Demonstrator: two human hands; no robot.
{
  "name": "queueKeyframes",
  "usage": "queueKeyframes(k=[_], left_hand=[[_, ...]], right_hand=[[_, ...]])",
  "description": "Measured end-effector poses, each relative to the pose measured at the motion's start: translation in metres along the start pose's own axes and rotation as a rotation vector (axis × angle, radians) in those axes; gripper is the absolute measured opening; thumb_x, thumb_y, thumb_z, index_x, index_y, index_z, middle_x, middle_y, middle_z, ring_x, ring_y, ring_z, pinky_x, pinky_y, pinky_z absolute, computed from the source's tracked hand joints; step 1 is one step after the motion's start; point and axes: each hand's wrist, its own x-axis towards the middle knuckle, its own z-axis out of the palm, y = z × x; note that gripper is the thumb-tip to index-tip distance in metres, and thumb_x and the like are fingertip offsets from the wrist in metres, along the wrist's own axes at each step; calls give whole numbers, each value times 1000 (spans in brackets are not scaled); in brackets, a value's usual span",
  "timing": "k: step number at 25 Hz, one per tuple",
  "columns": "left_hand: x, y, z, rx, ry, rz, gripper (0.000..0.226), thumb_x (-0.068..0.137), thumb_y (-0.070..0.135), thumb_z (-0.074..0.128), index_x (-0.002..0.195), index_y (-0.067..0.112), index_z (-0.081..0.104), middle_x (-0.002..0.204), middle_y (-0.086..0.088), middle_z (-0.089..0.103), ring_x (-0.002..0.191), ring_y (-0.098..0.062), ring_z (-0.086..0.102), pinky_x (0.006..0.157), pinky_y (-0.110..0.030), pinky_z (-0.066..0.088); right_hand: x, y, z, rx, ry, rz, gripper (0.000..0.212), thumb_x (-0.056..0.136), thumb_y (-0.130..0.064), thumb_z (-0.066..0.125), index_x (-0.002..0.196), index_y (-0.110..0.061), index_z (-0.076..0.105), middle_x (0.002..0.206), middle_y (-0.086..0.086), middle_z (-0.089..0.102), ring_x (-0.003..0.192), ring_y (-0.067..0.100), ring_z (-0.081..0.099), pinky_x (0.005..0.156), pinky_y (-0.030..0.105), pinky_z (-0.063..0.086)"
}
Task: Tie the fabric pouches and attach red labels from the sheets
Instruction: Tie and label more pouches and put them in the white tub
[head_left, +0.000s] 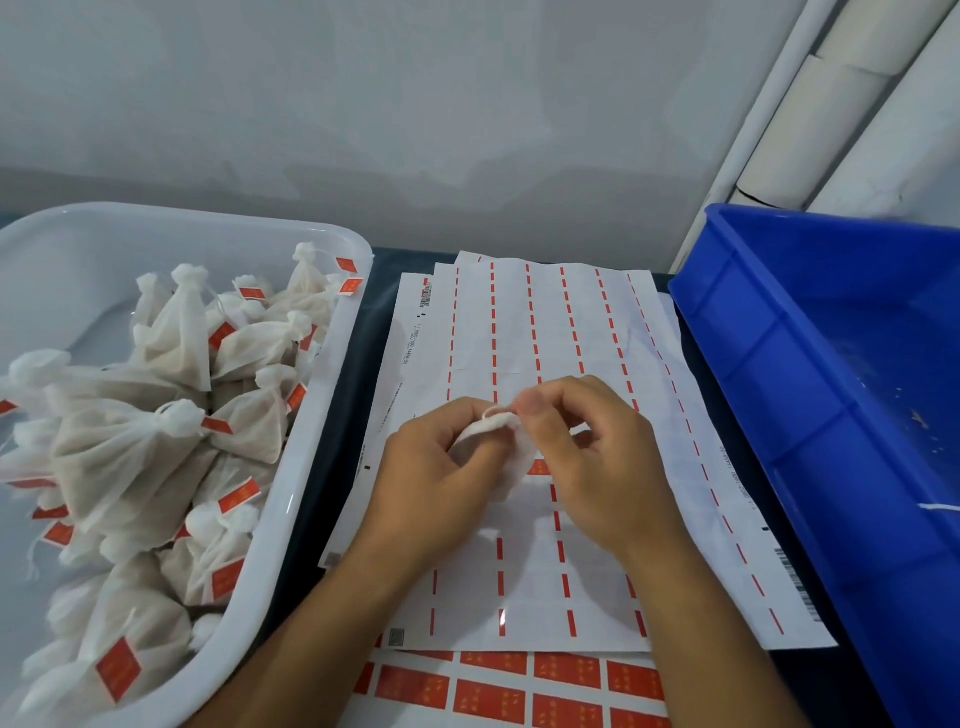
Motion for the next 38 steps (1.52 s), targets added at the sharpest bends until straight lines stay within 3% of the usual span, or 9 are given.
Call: queueKeyframes(k=[8,10,13,18,25,29,34,36,38], left_hand=[[-1,2,-3,156,-61,127,35,93,18,70,89,53,69,85,33,72,86,4,69,69,-7,50],[-1,-1,0,182,-59,123,30,95,21,69,91,50,71,85,31,72,84,3,69,70,-12,53],[-2,-5,3,189,-55,92,18,99,29,63,87,34,74,74,16,71,70,-7,66,60,-20,53],[-5,-1,4,174,-99,95,22,99,41,51,83,39,64,74,14,67,69,-9,64,55,-18,51],[-10,0,5,242,-242,124,42,93,69,41,88,33,62,79,11,64,72,-10,60,59,-23,50],[-10,-4,7,366,-257,152,27,93,59,46,90,36,59,78,13,63,79,-5,61,58,-15,47],[-9,-8,6,414,-187,197,22,96,53,46,89,35,56,77,13,60,85,-5,58,57,-22,46],[-9,-9,5,455,-152,178,17,92,60,49,98,44,50,84,23,57,90,1,56,60,-16,41],[-9,-8,5,456,-155,150,34,87,66,54,117,52,45,102,28,56,96,5,57,70,-13,46]], right_hand=[[-5,0,1,-217,-106,-125,11,90,-38,76,91,-27,74,93,-16,60,91,4,58,73,9,45],[-5,-1,1,-224,-87,-127,9,91,-35,73,91,-26,74,91,-18,59,90,1,57,73,6,43],[-3,-2,0,-80,-54,-54,7,96,-28,70,90,-26,70,91,-15,64,88,7,61,70,12,48],[1,-6,-3,123,-40,74,11,103,-35,58,100,-27,64,92,-14,71,91,11,68,76,25,58],[3,-5,-7,252,54,109,14,106,-29,56,99,-19,64,90,-6,76,59,2,58,57,15,50],[3,-5,-8,262,80,71,16,106,-26,55,99,-14,63,86,-3,74,61,8,56,58,17,48],[4,-8,-8,352,51,160,15,105,-27,58,97,-18,67,89,-2,77,61,7,61,53,18,50],[4,-10,-8,408,55,211,15,105,-25,58,97,-17,68,91,0,78,61,8,61,53,20,50],[5,-11,-9,468,62,229,15,105,-22,58,96,-16,68,91,3,78,63,9,62,54,20,50]])
